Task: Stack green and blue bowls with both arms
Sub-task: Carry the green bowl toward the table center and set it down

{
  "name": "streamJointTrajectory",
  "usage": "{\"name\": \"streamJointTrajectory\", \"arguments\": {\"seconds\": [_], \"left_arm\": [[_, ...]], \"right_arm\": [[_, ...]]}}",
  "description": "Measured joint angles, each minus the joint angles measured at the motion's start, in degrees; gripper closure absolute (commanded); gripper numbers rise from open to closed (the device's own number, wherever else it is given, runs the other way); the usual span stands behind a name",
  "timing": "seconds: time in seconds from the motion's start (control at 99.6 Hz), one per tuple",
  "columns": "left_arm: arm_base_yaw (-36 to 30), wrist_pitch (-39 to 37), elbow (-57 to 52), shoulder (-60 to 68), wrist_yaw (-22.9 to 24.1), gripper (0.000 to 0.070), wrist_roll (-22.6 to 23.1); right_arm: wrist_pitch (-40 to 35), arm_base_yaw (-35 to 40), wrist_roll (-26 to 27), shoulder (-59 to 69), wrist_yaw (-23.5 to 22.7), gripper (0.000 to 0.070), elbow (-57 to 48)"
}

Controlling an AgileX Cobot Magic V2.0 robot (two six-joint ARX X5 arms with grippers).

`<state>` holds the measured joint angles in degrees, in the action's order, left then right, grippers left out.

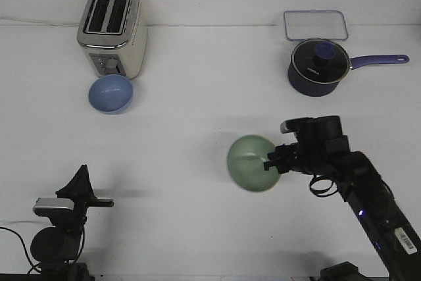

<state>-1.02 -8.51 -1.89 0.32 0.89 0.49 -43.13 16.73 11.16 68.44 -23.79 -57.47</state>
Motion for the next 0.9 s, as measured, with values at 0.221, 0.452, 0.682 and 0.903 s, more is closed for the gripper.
{"name": "streamJointTrajectory", "arguments": {"seconds": [0.221, 0.452, 0.682, 0.903], "left_arm": [[0.0, 0.0, 0.0, 0.0, 0.0, 0.0685, 0.0], [0.0, 0.0, 0.0, 0.0, 0.0, 0.0685, 0.0], [0.0, 0.0, 0.0, 0.0, 0.0, 0.0685, -0.2], [0.0, -0.1, 0.0, 0.0, 0.0, 0.0689, -2.1]], "right_arm": [[7.3, 8.4, 4.6, 1.8, 3.0, 0.07, 8.1], [8.3, 12.4, 4.8, 6.6, 4.7, 0.07, 8.2], [8.7, 13.7, 4.1, 11.9, 5.7, 0.0603, 8.2], [8.2, 13.4, 3.7, 11.5, 6.0, 0.0255, 8.1]]}}
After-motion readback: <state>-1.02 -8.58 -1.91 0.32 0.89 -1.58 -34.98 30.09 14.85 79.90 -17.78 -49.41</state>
